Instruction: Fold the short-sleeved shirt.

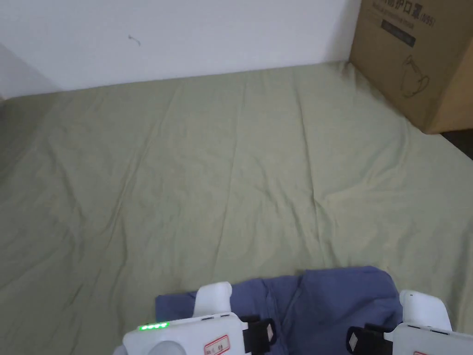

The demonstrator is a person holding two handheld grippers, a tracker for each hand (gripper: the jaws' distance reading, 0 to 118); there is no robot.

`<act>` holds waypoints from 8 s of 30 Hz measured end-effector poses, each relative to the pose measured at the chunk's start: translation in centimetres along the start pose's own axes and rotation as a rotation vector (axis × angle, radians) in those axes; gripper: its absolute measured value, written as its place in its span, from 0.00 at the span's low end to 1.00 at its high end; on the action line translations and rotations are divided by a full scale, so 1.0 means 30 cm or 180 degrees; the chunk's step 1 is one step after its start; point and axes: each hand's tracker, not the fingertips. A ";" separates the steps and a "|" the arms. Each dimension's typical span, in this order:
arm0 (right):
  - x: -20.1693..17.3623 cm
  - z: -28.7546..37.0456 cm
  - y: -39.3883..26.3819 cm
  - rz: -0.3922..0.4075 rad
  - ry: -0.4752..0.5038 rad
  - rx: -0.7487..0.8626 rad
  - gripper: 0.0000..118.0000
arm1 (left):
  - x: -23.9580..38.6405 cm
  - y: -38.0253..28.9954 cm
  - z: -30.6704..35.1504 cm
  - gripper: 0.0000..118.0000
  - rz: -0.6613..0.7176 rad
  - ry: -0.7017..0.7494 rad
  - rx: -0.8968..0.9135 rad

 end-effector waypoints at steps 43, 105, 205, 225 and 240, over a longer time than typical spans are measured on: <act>-0.306 -0.120 -0.034 0.0648 0.0198 -0.0425 0.01 | -0.839 -0.115 0.639 0.10 0.1642 0.0046 0.0929; -0.021 -0.097 0.046 0.0369 -0.0032 -0.0199 0.01 | -0.069 0.019 0.116 0.12 0.0198 -0.0475 -0.0125; -0.503 0.280 0.094 0.1598 -0.0239 0.1896 0.86 | 0.243 0.006 0.791 0.84 -0.0900 0.1950 0.2357; -0.534 0.354 0.073 0.1702 -0.0305 0.2636 0.86 | 0.391 0.028 0.779 0.88 -0.0608 0.2222 0.2333; -0.543 0.340 0.086 0.1733 -0.0299 0.2546 0.86 | 0.370 0.040 0.795 0.88 -0.0785 0.2267 0.2600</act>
